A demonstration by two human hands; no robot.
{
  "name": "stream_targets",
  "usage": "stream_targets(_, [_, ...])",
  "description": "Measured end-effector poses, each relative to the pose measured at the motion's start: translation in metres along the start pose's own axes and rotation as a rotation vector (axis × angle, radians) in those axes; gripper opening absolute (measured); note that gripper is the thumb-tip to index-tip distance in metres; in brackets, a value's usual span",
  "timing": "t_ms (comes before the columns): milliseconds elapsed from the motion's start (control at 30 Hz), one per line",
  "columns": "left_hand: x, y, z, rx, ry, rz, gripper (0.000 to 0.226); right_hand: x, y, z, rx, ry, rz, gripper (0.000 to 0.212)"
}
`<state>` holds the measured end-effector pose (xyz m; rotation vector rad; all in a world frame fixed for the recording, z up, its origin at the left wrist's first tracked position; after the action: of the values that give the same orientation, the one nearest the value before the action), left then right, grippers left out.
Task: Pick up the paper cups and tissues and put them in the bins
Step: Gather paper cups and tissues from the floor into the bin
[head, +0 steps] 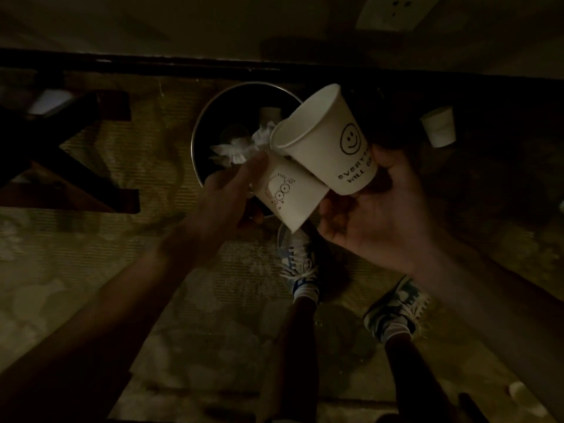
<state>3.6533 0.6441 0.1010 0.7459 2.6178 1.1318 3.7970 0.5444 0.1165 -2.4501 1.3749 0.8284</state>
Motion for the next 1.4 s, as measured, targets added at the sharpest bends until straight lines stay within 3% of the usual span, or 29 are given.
stream_targets(167, [0.072,0.051,0.027,-0.24,0.306,0.14,0.018,0.003,-0.017,0.005,0.067,0.013,0.052,0.05])
stream_targets(300, [0.091,0.049,0.053,-0.315,0.435,0.479,0.042,0.021,-0.017,0.008,0.077,0.116,0.048,0.049])
stream_targets(367, [0.088,0.035,0.072,-0.326,0.406,0.644,0.054,0.028,-0.014,0.009,0.068,0.152,0.036,0.05])
stream_targets(567, [0.076,-0.022,0.119,-0.228,0.249,0.658,0.08,0.049,-0.011,0.013,0.072,0.31,-0.073,0.056])
stream_targets(733, [0.075,-0.029,0.123,-0.172,0.23,0.748,0.09,0.058,-0.027,0.008,0.188,0.576,-0.573,0.044])
stream_targets(800, [0.069,-0.006,0.109,-0.258,0.295,0.839,0.084,0.052,-0.036,0.006,0.276,0.622,-0.695,0.038])
stream_targets(867, [0.057,0.017,0.093,-0.332,0.33,0.764,0.07,0.042,-0.045,0.007,0.369,0.647,-0.826,0.04])
stream_targets(967, [0.022,0.033,0.075,-0.305,0.135,0.58,0.045,0.016,-0.056,0.015,0.48,0.629,-1.039,0.059])
stream_targets(1067, [0.001,0.038,0.067,-0.317,0.007,0.529,0.047,-0.005,-0.066,0.024,0.558,0.65,-1.212,0.072])
stream_targets(1233, [0.005,0.033,0.087,-0.224,0.097,0.417,0.046,-0.027,-0.079,0.039,0.643,0.78,-1.417,0.063])
stream_targets(1400, [0.005,0.012,0.104,-0.16,0.136,0.456,0.042,-0.022,-0.07,0.071,0.57,0.775,-1.533,0.057])
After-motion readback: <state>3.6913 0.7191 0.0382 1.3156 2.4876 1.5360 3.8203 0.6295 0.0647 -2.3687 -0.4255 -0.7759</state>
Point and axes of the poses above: each hand's wrist, its own z-axis towards the middle knuckle, its own x-axis out of the back of the hand, y = z × x, the point moved 9 cm from there along z, towards the middle knuckle, and after that the axes turned 8 degrees about -x, right-handed, at the moved point
